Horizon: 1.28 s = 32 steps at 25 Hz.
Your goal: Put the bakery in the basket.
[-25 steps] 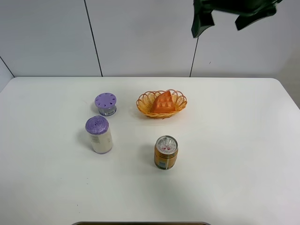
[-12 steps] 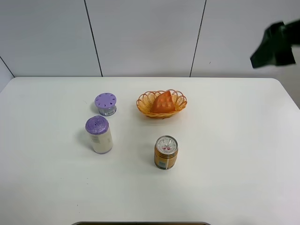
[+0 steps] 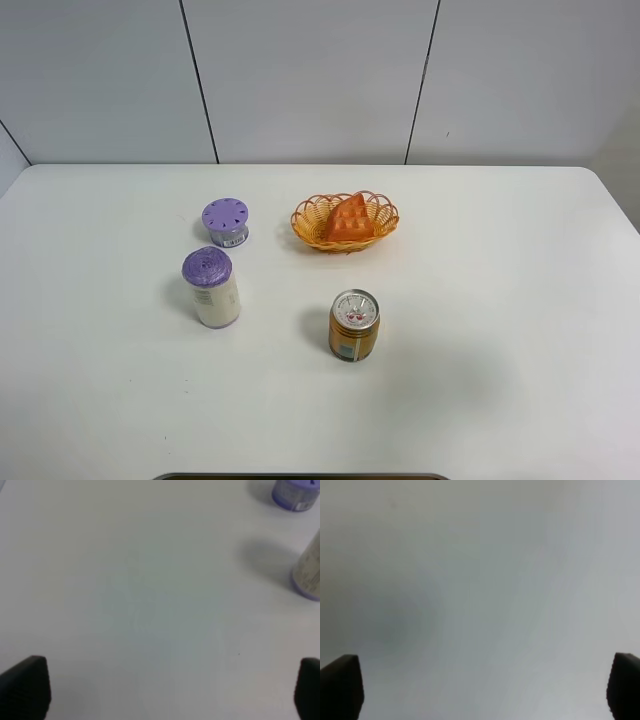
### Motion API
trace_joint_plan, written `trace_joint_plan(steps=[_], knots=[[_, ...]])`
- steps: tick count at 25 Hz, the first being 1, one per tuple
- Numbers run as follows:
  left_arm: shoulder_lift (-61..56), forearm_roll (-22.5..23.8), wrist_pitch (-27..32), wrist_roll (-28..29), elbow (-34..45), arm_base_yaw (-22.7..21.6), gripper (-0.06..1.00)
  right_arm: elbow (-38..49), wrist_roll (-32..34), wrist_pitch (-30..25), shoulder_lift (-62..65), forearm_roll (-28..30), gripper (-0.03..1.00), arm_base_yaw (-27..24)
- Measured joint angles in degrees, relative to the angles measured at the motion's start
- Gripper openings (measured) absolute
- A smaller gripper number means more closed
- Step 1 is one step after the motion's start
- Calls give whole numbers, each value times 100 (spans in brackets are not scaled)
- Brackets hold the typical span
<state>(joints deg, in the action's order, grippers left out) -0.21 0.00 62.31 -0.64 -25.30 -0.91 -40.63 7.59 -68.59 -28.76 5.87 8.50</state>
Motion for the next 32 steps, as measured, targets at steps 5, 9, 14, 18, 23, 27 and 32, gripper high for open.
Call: trace_joint_plan(steps=[5, 9, 14, 18, 23, 27, 32], knots=[[0, 0, 0, 0, 0, 0, 99, 622, 0, 386, 1567, 5, 97, -132], [0, 0, 0, 0, 0, 0, 99, 769, 0, 449, 2525, 31, 97, -132], [0, 0, 0, 0, 0, 0, 99, 781, 0, 473, 2892, 132, 97, -132], [0, 0, 0, 0, 0, 0, 99, 781, 0, 497, 2892, 132, 97, -132], [0, 0, 0, 0, 0, 0, 99, 781, 0, 497, 2892, 132, 97, -132], [0, 0, 0, 0, 0, 0, 99, 781, 0, 497, 2892, 132, 97, -132], [0, 0, 0, 0, 0, 0, 99, 781, 0, 497, 2892, 132, 97, -132]])
